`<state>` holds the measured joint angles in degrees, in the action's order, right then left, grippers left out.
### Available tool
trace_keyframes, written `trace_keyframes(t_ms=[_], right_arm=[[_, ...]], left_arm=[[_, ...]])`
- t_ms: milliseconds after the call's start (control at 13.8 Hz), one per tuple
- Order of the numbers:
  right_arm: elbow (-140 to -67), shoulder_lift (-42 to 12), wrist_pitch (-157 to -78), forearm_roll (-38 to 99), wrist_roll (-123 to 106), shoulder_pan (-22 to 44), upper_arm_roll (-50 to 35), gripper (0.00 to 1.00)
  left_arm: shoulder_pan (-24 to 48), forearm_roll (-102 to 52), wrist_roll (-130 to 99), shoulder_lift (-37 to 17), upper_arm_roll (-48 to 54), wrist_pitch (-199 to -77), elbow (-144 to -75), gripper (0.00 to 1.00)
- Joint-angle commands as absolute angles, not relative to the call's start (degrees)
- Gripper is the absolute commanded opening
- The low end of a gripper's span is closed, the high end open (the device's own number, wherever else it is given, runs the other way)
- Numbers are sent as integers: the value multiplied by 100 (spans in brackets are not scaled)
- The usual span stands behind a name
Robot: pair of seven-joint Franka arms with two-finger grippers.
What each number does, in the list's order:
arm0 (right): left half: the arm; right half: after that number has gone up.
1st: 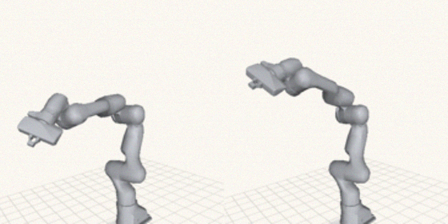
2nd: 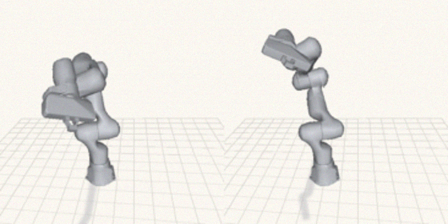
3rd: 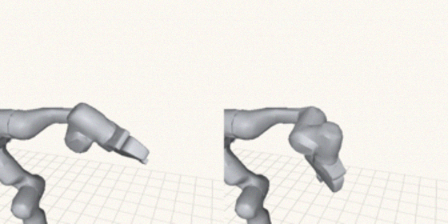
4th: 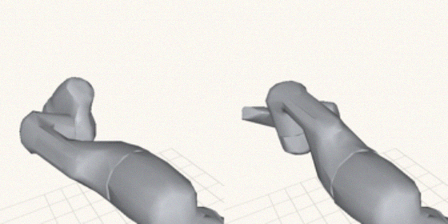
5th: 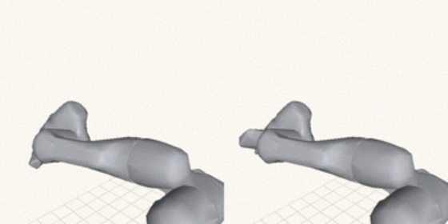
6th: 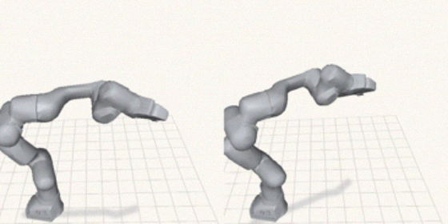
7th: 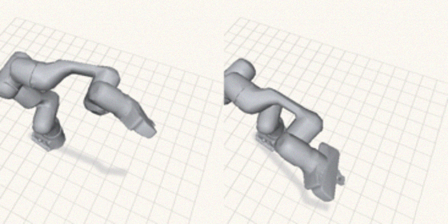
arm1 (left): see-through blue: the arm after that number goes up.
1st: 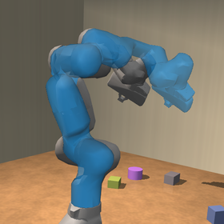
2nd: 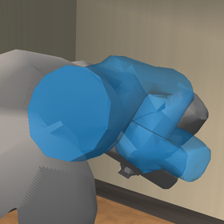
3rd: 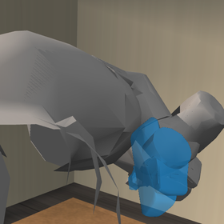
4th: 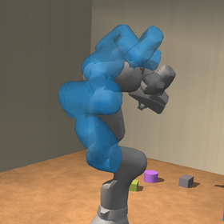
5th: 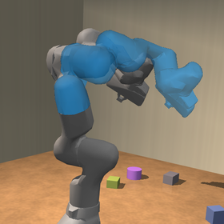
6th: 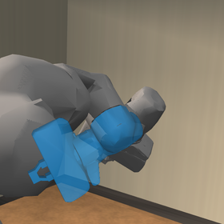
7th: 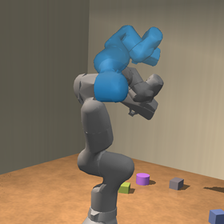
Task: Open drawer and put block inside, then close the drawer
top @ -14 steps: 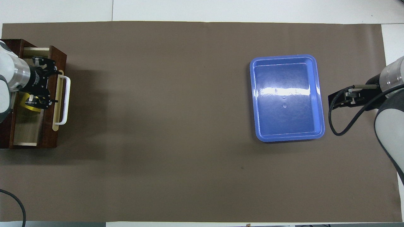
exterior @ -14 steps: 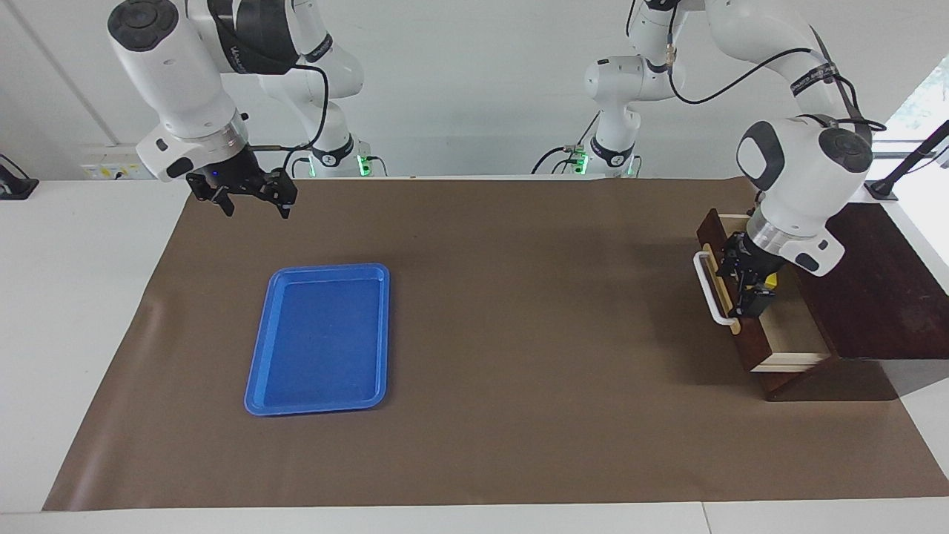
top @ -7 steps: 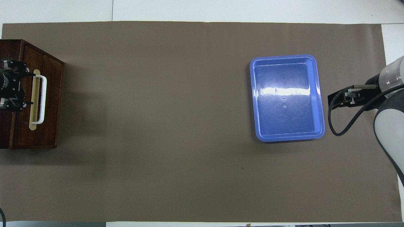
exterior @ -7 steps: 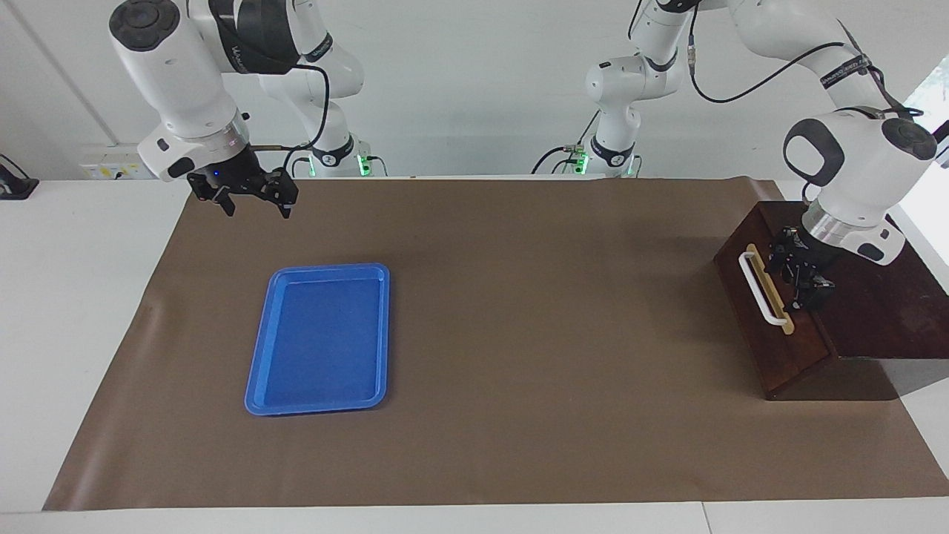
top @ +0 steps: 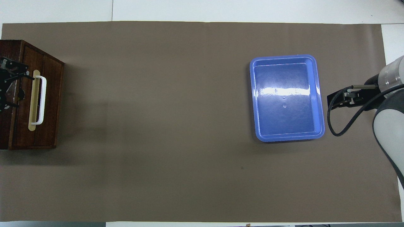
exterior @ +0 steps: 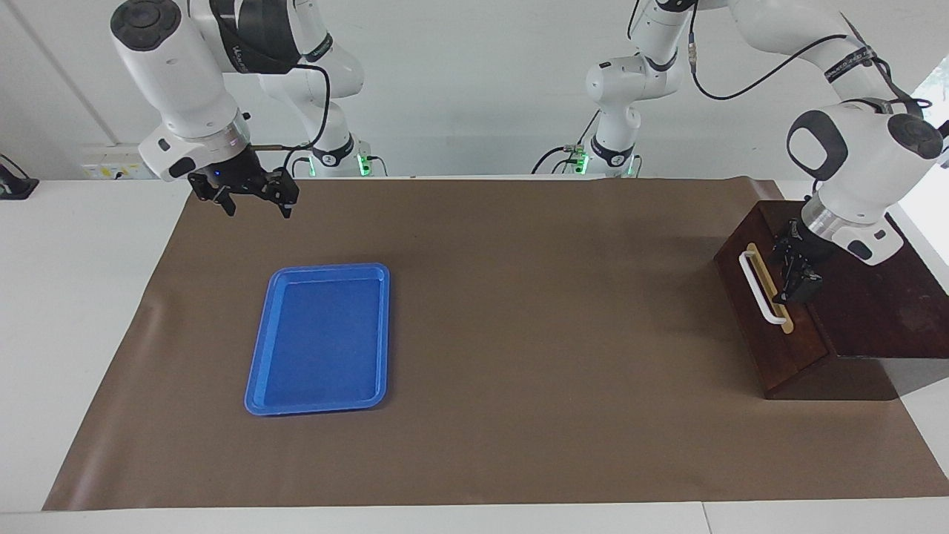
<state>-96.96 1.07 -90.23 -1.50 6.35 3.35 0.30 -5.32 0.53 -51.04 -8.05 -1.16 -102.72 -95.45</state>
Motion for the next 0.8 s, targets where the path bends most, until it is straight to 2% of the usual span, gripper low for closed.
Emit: trace_keyframes(t_ms=[0, 217, 362, 507, 724], right_arm=[[-9844, 246, -9035, -141, 492, 264, -9, 100], [-9844, 246, -9026, -141, 387, 264, -9, 100], [-9844, 246, -9035, -149, 247, 272, -9, 100], [-9844, 246, -9044, -149, 237, 272, -9, 100], [-9844, 246, -9044, -141, 237, 272, -9, 100]], left_arm=[[-291, 36, -4038, -389, -53, -9591, -9430, 100], [201, 44, -2799, 25, -70, -8957, -9483, 100], [150, 44, -2165, 263, 26, -8773, -9632, 100], [141, 26, -659, 177, 79, -8754, -9590, 100], [176, 17, -395, 79, 263, -8649, -9493, 100]])
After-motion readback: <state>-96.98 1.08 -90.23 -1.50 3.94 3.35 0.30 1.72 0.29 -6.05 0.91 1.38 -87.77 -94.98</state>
